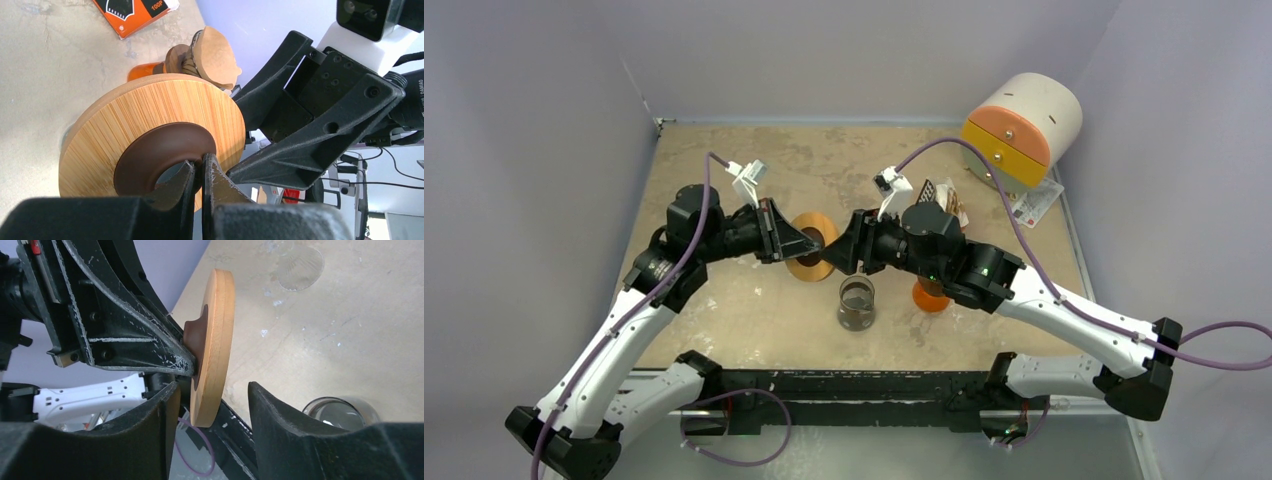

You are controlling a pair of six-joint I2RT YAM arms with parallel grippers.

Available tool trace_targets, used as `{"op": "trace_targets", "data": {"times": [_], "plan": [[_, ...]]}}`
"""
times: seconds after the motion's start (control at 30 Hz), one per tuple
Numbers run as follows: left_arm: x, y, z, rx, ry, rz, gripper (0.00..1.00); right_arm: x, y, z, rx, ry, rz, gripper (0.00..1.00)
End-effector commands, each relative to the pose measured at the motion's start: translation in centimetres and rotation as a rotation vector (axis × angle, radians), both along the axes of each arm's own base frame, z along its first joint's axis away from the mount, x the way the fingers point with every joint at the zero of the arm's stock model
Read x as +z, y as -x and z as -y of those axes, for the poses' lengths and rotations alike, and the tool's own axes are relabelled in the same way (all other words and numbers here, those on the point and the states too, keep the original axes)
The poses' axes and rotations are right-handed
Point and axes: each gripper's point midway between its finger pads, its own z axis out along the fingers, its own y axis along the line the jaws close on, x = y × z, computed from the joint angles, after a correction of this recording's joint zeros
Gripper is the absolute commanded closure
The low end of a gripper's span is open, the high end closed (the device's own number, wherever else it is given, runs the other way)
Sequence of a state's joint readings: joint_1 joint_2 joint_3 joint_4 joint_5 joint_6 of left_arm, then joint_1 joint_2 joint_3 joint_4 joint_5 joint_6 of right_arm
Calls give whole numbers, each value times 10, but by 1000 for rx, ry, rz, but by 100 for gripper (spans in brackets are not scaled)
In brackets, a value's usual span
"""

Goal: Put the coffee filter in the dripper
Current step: Place the dripper holder onto the coffee server.

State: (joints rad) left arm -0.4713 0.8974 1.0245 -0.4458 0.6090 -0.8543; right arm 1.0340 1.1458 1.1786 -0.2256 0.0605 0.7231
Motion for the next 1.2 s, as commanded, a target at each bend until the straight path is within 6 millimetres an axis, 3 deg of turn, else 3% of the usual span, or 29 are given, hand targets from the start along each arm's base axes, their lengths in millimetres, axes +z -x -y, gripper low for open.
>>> {"op": "trace_targets", "data": {"times": [0.0, 0.1, 0.3, 0.5, 0.67, 0.8, 0.93, 1.1, 1.17], "plan": [[23, 2, 0, -12, 53, 80, 100, 34, -2, -7, -14, -108, 26, 47], [20, 2, -1, -9, 48, 73, 100, 35, -2, -7, -16, -114, 23, 51], [19, 3, -2, 1, 46, 72, 100, 36, -2, -8, -16, -129, 17, 68], [16, 3, -2, 0, 42, 58, 100, 37, -1, -9, -14, -135, 10, 99], [12, 2, -1, 4, 40, 29, 100, 34, -2, -7, -22, -132, 10, 100], [9, 3, -1, 8, 32, -1, 70, 31, -4, -5, -34, -117, 14, 100], [4, 4, -6, 33, 0, -14, 53, 22, -9, 4, -74, -72, 28, 100], [0, 7, -12, 50, -36, -30, 49, 11, -13, 16, -66, 41, 112, 100], [0, 11, -16, 51, -53, -32, 49, 12, -25, 26, -92, 126, 206, 100]]}}
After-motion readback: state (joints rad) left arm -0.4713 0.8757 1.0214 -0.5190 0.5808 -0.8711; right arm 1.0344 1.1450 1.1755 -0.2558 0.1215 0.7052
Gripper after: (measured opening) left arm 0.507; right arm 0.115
